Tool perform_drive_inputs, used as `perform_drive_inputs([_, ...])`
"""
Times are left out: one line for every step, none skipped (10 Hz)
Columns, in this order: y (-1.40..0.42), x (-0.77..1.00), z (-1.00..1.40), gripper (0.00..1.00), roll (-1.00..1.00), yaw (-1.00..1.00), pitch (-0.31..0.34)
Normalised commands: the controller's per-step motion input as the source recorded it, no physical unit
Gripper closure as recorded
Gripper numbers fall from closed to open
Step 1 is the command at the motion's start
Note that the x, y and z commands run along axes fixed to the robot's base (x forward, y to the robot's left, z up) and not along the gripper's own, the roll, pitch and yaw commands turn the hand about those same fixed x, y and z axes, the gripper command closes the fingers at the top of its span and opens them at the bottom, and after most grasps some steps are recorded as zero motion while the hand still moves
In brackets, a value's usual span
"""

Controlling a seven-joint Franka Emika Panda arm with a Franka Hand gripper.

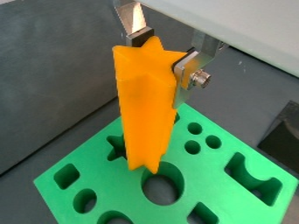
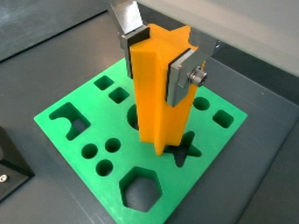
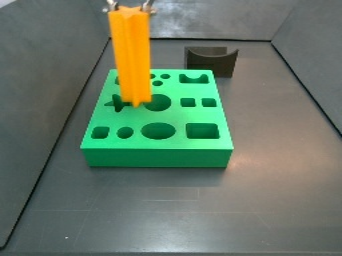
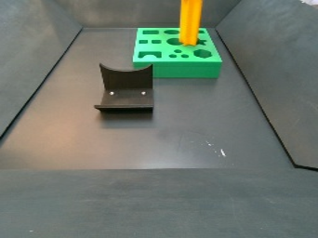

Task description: Insert the star object.

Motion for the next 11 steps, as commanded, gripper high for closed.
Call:
perform_drive_inputs([-0.01,-0.62,-0.12,1.0,0.01,0.0,-0.077])
perform_drive_inputs([0.0,-0.54,-0.09,1.0,0.02,0.0,-0.069])
perform_drive_inputs([-0.01,-0.45,-0.09,1.0,0.04,0.0,-0.051])
perform_drive_inputs([-0.12,-0.13,-0.18,1.0,0.0,0.0,-0.019])
perform_drive_inputs([-0.22,0.0,-0.27,1.0,-0.03,-0.14,-0.039])
perform_drive_inputs([-0.23,0.0,-0.27,1.0,-0.06,-0.2,-0.06])
perform_drive_inputs([-0.23,0.06,-0.26,1.0,-0.06,-0.35,-0.06])
perform_drive_inputs([-0.07,0.07,-0.3,1.0,0.0,-0.18,-0.004])
perform_drive_inputs([0.0,0.1,-0.41,1.0,0.04,0.04,0.0])
perform_drive_inputs([0.07,0.16,-0.45,1.0,0.1,0.46,0.0])
perform_drive_inputs([0.08,0.11,-0.47,1.0,0.07,0.49,0.0])
